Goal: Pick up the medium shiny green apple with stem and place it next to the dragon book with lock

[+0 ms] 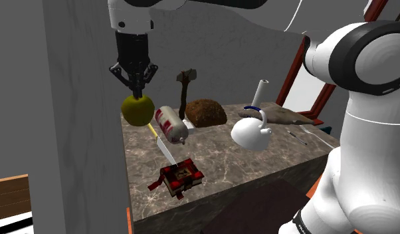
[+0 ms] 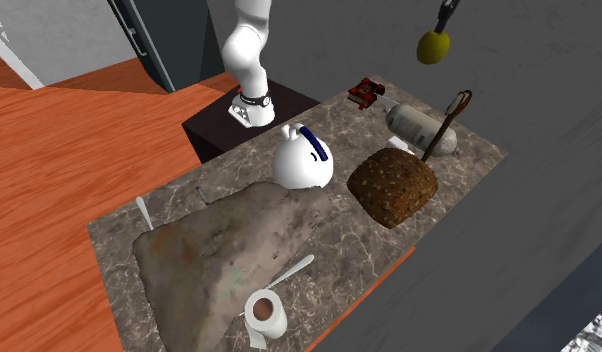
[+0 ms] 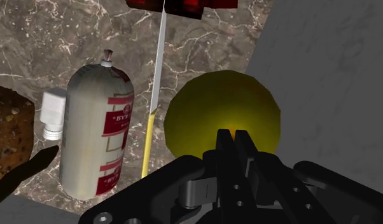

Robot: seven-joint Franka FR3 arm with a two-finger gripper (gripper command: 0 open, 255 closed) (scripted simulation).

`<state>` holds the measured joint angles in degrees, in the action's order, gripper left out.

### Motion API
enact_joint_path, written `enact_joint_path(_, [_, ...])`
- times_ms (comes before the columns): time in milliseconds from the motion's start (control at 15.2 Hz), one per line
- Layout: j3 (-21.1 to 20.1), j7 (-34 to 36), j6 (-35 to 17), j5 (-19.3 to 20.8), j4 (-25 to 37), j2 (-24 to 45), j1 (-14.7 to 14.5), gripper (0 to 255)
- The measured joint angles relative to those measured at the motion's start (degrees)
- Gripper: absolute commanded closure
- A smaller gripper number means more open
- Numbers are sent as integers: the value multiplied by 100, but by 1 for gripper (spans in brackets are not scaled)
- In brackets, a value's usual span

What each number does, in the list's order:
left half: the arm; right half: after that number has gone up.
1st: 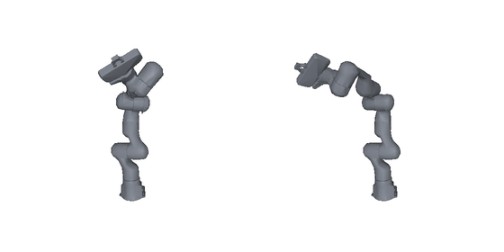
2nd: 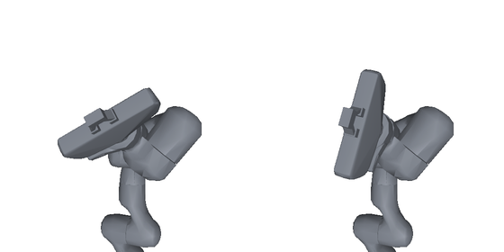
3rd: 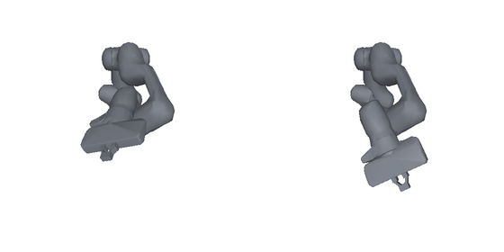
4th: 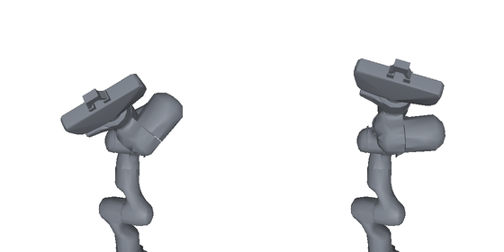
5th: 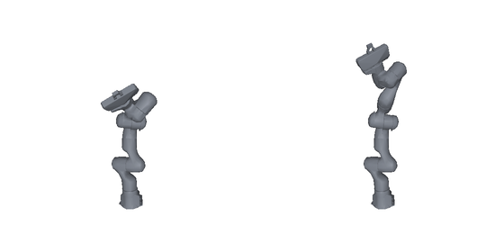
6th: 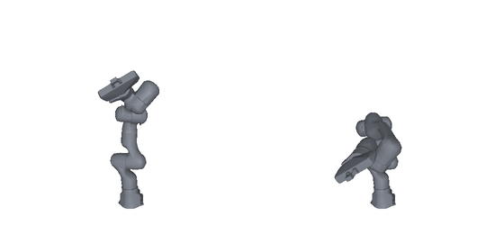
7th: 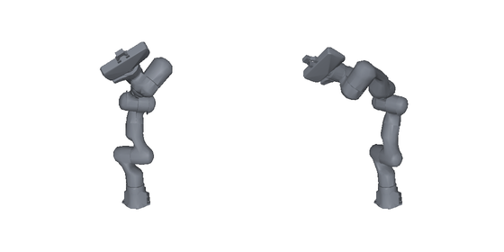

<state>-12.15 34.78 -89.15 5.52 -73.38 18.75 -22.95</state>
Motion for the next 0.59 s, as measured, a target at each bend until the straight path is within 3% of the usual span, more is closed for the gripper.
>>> enact_joint_path(594, [57,8,-832,-8,-801,-203,33,255])
